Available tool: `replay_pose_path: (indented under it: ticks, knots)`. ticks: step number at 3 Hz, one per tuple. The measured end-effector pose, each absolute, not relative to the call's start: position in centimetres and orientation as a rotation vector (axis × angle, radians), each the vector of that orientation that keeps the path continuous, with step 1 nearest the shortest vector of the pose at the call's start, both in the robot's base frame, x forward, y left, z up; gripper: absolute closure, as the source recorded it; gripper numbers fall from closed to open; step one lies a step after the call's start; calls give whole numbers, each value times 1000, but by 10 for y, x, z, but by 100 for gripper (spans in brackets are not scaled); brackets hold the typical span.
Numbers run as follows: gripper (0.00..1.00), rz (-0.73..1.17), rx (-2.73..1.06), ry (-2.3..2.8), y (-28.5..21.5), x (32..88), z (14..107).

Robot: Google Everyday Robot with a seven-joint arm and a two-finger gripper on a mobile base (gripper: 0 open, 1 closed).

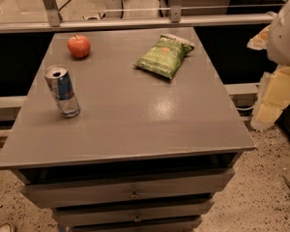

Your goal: Knock redbull can over

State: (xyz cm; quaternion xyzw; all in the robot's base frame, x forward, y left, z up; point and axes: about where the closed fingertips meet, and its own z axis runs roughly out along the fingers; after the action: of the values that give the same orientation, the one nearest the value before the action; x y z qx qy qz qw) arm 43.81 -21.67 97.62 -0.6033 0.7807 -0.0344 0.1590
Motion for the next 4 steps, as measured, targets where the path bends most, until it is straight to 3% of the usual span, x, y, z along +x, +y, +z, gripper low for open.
replay_pose_path:
  ticks: [2,3,4]
  knots:
    - [0,-27,-1721,2186,-199,444,972]
    - [0,139,-1687,2104,-156,460,956]
    - [0,441,-1590,1863,-50,489,956]
